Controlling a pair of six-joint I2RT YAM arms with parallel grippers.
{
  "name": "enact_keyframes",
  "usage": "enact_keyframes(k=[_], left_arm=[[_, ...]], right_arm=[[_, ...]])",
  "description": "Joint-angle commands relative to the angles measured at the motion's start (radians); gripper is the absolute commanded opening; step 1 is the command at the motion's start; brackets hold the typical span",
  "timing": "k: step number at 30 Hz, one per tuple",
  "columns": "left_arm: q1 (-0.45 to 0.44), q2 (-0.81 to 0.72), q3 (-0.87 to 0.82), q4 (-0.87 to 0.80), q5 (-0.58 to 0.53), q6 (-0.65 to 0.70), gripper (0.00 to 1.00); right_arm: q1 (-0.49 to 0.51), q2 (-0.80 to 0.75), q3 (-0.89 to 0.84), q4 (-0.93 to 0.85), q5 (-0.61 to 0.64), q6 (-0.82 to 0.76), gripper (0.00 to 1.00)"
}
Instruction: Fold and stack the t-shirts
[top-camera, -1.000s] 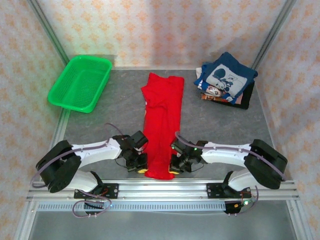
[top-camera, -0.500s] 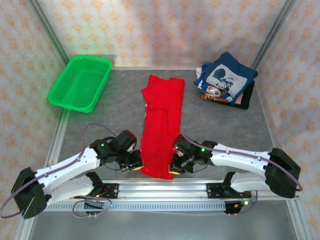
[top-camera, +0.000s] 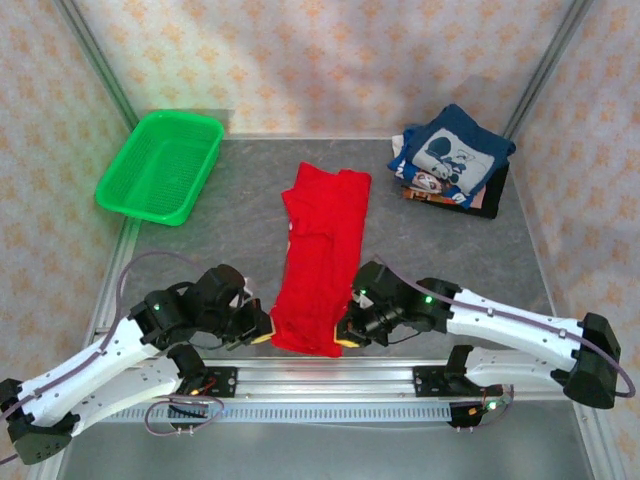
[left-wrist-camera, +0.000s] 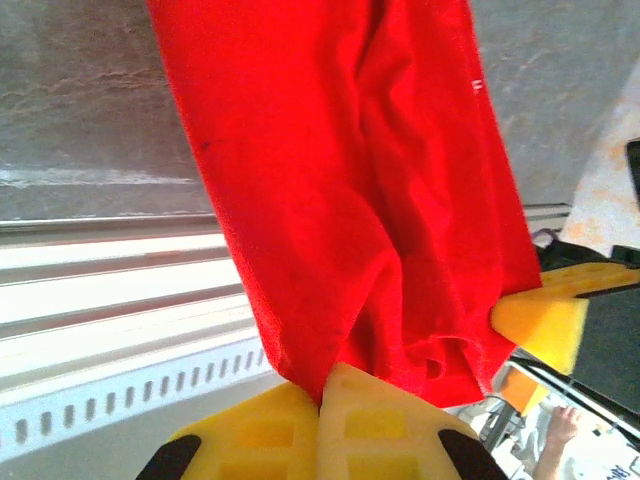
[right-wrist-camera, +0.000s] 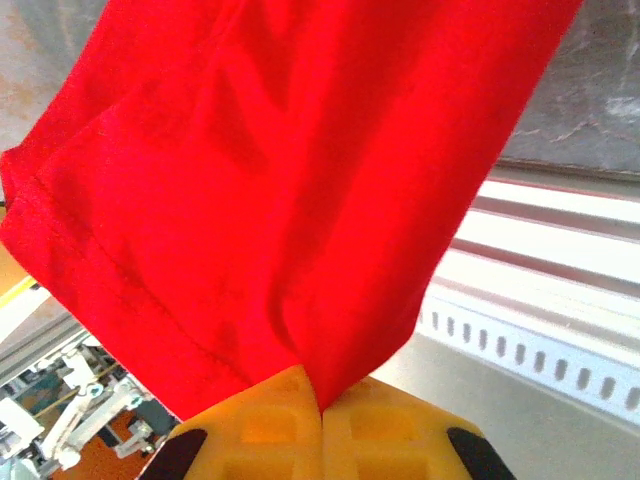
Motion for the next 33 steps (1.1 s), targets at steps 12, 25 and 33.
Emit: enact_keyframes(k=[12, 25, 33], left_arm=[[-0.007, -0.041, 0.189, -0.16, -0.034, -0.046, 0.0], [-0.004, 0.008, 0.221, -0.189, -0.074, -0.003, 0.0], [-0.001, 0.044, 0.246, -0.181, -0.087, 0.018, 0.0]], right_arm=[[0.013, -0.055, 0.157, -0.136, -0.021, 0.076, 0.0], [0.014, -0.042, 0.175, -0.133, 0.003, 0.074, 0.0], [0.007, -0.02, 0.2, -0.139, 0.022, 0.049, 0.0]])
